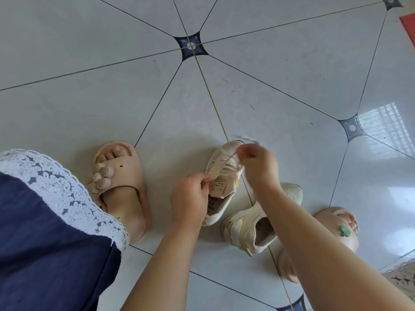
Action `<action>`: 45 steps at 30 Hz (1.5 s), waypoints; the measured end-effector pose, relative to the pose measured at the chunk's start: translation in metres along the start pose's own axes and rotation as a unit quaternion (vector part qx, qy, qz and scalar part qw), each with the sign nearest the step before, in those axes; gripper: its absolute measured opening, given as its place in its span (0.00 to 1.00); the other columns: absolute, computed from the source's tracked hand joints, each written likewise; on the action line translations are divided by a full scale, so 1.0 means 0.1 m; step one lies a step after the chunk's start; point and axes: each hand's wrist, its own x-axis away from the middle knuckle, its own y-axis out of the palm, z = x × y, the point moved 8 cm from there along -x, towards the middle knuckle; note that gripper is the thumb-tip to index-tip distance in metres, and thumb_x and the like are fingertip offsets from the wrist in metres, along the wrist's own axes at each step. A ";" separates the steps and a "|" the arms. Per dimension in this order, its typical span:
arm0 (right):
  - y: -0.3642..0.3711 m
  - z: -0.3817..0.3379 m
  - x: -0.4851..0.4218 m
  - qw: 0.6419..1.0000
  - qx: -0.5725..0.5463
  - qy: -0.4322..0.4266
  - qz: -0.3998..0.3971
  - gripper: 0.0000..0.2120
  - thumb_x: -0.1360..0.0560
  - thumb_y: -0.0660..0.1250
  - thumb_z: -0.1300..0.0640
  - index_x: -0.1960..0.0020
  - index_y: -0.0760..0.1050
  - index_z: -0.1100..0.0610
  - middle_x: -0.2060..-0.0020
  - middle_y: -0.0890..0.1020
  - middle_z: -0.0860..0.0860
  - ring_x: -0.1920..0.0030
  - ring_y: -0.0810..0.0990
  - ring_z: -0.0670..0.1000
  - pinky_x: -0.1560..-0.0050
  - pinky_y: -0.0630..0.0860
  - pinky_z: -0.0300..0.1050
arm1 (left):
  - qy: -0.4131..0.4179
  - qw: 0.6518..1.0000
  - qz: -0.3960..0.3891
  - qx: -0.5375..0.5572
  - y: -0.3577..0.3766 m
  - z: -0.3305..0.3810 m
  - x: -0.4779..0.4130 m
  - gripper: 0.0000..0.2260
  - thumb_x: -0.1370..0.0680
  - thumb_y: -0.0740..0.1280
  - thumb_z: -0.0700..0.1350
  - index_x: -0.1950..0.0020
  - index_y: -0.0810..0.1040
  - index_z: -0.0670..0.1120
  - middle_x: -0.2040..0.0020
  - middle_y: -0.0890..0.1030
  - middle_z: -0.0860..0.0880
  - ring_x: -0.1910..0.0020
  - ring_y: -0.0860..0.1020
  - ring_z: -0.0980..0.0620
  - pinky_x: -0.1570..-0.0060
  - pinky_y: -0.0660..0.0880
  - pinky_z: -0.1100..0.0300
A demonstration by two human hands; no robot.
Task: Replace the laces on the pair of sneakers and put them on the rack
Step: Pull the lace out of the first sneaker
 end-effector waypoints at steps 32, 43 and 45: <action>-0.20 -0.07 -0.15 0.969 0.218 -0.111 -0.032 0.21 0.26 0.67 0.59 0.35 0.73 0.48 0.40 0.77 0.48 0.39 0.71 0.52 0.45 0.64 0.40 | 0.043 0.999 -0.001 0.013 0.01 0.07 0.03 0.08 0.25 0.66 0.41 0.47 0.82 0.46 0.53 0.83 0.48 0.53 0.79 0.47 0.59 0.65 0.64; 0.47 -0.34 0.05 0.831 0.403 -0.351 -0.155 0.11 0.30 0.64 0.64 0.55 0.80 0.51 0.48 0.76 0.46 0.42 0.69 0.52 0.43 0.61 0.43 | 0.057 0.998 -0.003 -0.025 0.04 0.08 0.01 0.09 0.24 0.66 0.44 0.46 0.82 0.47 0.55 0.82 0.44 0.55 0.78 0.44 0.59 0.68 0.57; 0.17 -0.28 -0.16 0.928 0.294 -0.224 -0.054 0.09 0.29 0.64 0.65 0.56 0.81 0.54 0.50 0.75 0.48 0.46 0.70 0.51 0.49 0.62 0.39 | 0.060 0.998 0.007 -0.009 0.02 0.09 0.01 0.07 0.25 0.67 0.43 0.49 0.83 0.46 0.57 0.83 0.44 0.57 0.79 0.43 0.61 0.69 0.57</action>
